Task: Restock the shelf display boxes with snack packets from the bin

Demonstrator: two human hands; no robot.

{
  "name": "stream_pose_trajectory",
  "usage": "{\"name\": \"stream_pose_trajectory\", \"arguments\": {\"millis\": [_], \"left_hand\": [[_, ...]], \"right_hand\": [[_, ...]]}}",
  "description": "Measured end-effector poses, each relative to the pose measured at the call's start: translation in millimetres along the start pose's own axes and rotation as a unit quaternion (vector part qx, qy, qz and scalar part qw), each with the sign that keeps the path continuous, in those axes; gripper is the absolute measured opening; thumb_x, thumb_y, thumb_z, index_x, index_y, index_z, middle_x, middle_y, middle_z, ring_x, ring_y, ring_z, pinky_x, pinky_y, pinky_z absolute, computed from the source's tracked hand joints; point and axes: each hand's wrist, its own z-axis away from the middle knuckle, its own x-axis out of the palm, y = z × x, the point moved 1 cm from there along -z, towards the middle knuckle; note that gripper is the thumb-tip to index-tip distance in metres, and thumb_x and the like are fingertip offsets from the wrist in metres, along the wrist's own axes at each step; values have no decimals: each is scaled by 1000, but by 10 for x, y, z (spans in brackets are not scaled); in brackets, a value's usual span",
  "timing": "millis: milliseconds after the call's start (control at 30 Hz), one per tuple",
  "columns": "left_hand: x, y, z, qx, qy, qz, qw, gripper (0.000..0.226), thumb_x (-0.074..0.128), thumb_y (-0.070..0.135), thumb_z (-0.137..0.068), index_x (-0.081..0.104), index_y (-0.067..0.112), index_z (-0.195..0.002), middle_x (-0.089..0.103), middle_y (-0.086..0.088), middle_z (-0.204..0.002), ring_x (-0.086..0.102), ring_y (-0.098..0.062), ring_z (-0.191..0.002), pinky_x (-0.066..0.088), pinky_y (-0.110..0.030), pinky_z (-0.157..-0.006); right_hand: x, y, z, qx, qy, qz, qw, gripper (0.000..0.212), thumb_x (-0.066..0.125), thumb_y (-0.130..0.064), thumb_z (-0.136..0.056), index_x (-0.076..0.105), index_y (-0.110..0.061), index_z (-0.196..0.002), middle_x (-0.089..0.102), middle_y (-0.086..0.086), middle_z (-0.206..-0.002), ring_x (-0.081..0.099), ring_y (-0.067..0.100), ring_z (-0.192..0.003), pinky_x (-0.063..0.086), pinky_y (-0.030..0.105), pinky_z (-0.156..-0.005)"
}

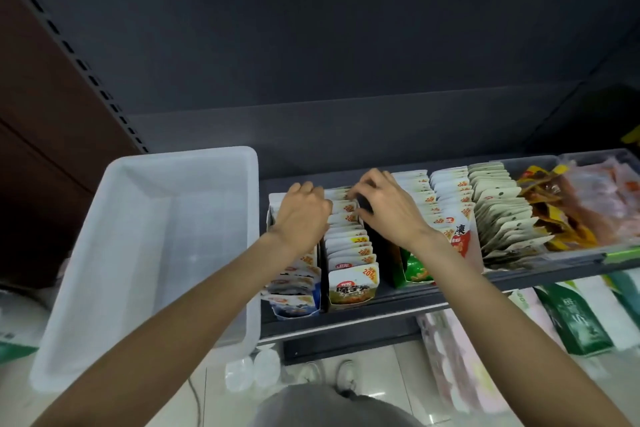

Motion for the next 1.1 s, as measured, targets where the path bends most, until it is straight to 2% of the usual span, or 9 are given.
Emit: {"name": "stream_pose_trajectory", "arguments": {"millis": [333,533,600,667,733,833,933,1000,1100], "left_hand": [[-29,30,-39,2,-31,-14,999,32,57,34,-91,58,19,-120,64,-3,-112,53,-21,-107,34,-30,-90],[-29,28,-70,-20,-23,62,998,27,59,28,-91,63,25,-118,68,2,-109,61,-17,-101,38,-28,-92],[-38,22,-70,-33,-10,87,996,24,58,26,-91,66,28,-114,69,6,-108,61,-15,-100,40,-28,-93],[-28,16,-63,-40,-2,100,994,23,57,25,-91,67,29,-111,69,8,-107,61,-14,-100,39,-28,-93],[5,2,-52,-39,7,92,995,23,55,28,-91,66,30,-111,69,7,-106,60,-13,-101,38,-28,-93],[23,-14,-63,-12,5,67,998,25,56,33,-92,64,28,-115,69,5,-106,59,-14,-103,35,-28,-93],[5,-28,-108,21,-17,70,997,32,59,41,-89,62,26,-117,68,6,-109,59,-15,-104,34,-31,-94],[2,-28,-128,29,-28,80,996,35,60,44,-87,63,25,-116,69,7,-107,60,-15,-101,35,-31,-93],[10,-12,-138,17,-29,92,995,29,62,43,-86,65,26,-109,70,7,-102,62,-16,-97,39,-30,-91]], "right_hand": [[32,43,-113,-5,14,-65,998,29,66,-14,-84,55,-16,-112,57,0,-109,56,19,-97,45,28,-71],[-39,-10,290,112,6,-240,964,30,55,-30,-94,53,-20,-123,54,0,-122,54,13,-110,48,35,-93],[-72,-82,504,131,-19,-277,952,37,50,-36,-95,48,-24,-130,50,-3,-130,47,5,-115,42,27,-98],[-122,-163,667,115,-17,-274,955,41,46,-38,-97,43,-25,-136,44,-6,-137,37,-4,-117,30,9,-96],[-151,-229,736,90,-8,-265,960,44,43,-38,-98,39,-26,-139,39,-11,-141,31,-8,-120,21,1,-94],[-120,-252,710,67,19,-272,960,40,44,-33,-99,44,-23,-137,42,-10,-140,36,-4,-124,23,2,-97],[-19,-152,640,47,60,-264,962,30,46,-25,-99,55,-18,-128,55,-4,-128,47,5,-120,37,16,-100],[25,-73,595,14,49,-240,969,29,46,-22,-98,58,-15,-124,58,-2,-123,50,9,-117,41,24,-98],[49,-43,529,-20,16,-228,973,30,47,-19,-99,57,-14,-126,57,-2,-124,49,9,-117,40,21,-98]]}}
